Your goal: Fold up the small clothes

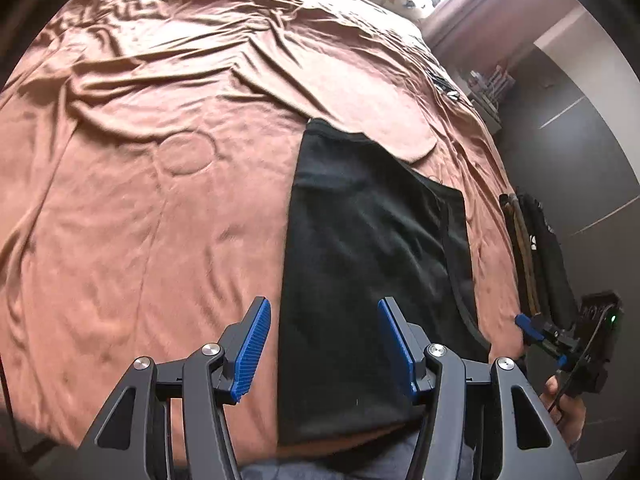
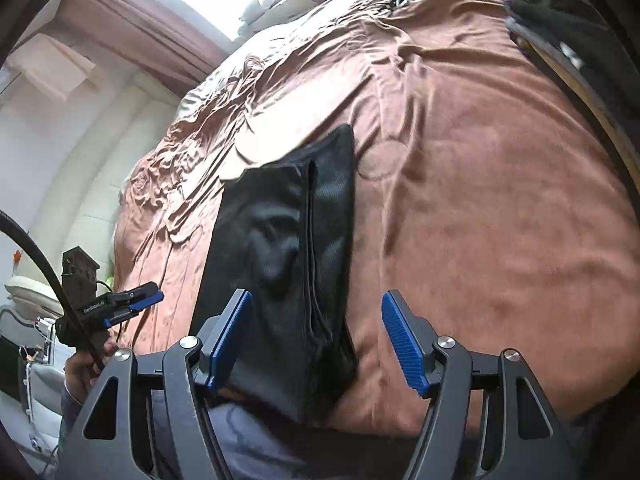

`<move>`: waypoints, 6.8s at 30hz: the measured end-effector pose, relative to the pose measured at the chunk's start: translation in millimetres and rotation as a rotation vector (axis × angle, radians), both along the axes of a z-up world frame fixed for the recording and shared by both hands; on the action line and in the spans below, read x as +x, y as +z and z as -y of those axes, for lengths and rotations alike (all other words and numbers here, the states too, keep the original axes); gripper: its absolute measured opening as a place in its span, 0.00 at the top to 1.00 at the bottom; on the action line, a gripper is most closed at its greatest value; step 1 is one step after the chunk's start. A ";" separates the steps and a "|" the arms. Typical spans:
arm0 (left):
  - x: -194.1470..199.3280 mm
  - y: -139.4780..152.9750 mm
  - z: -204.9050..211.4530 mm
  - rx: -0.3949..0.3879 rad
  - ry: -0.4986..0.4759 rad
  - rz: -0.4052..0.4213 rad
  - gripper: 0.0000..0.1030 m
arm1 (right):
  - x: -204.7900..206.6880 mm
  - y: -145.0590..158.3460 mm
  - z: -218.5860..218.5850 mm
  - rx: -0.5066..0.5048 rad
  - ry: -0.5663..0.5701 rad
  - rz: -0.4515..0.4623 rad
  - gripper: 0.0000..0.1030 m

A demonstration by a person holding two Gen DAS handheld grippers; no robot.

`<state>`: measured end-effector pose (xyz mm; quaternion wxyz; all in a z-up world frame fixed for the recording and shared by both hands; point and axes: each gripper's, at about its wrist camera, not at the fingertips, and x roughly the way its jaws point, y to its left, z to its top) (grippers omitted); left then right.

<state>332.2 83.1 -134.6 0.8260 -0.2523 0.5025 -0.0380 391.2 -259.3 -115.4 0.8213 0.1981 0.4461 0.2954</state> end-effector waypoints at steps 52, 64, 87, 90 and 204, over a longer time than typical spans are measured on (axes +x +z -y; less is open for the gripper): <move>166.3 -56.7 -27.0 -0.103 -0.092 0.012 0.95 | 186.9 -65.4 -130.9 -0.001 0.255 -0.073 0.92; 126.9 24.6 -16.0 -0.087 -0.106 0.152 0.96 | 109.5 12.7 -125.2 -0.086 0.209 0.122 0.92; 65.7 198.2 111.4 -0.094 -0.278 0.430 0.96 | -74.1 163.8 41.2 -0.157 0.049 0.484 0.92; 64.3 211.0 139.1 -0.105 -0.319 0.459 0.96 | -91.1 172.0 71.2 -0.168 0.020 0.501 0.92; 340.7 -6.3 426.2 -0.096 -0.397 0.119 0.40 | 39.8 151.9 181.4 -0.536 -0.509 0.001 0.63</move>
